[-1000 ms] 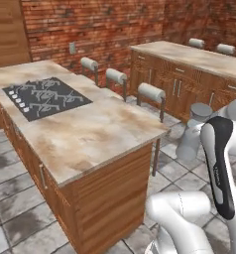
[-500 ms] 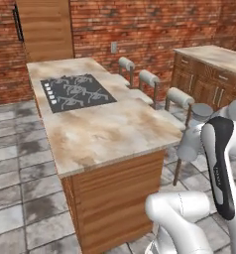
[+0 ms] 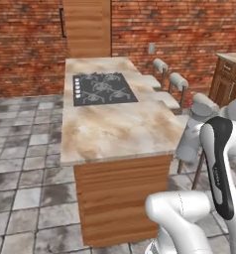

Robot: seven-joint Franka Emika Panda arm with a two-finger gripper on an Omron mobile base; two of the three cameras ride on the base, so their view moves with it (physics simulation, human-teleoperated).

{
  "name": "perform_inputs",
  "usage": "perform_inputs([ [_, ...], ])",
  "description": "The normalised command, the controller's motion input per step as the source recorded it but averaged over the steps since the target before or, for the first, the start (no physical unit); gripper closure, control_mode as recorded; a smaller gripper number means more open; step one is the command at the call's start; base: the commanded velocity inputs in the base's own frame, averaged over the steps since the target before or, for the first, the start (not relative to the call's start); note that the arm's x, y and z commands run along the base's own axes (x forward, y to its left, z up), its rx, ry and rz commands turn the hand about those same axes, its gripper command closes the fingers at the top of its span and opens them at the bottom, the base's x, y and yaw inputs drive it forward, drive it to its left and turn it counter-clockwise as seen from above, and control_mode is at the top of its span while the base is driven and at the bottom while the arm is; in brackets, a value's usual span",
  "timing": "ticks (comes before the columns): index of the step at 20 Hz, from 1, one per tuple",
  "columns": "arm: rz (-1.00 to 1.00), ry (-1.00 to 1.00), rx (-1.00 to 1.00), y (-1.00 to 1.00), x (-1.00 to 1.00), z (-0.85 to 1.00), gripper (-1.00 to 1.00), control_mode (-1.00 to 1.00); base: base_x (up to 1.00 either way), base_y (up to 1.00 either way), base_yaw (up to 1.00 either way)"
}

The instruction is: Place the pitcher and cup on the dining counter for serving.

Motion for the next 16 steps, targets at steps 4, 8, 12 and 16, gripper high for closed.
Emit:
perform_inputs([
  [4,0.0,0.0,0.0,0.0,0.0,0.0,1.0,1.0,0.22,-0.55,0.33],
  [8,0.0,0.0,0.0,0.0,0.0,0.0,1.0,1.0,0.25,-0.55,0.29],
  [12,0.0,0.0,0.0,0.0,0.0,0.0,1.0,1.0,0.22,-0.59,0.29],
  [16,0.0,0.0,0.0,0.0,0.0,0.0,1.0,1.0,0.02,-0.66,0.35],
])
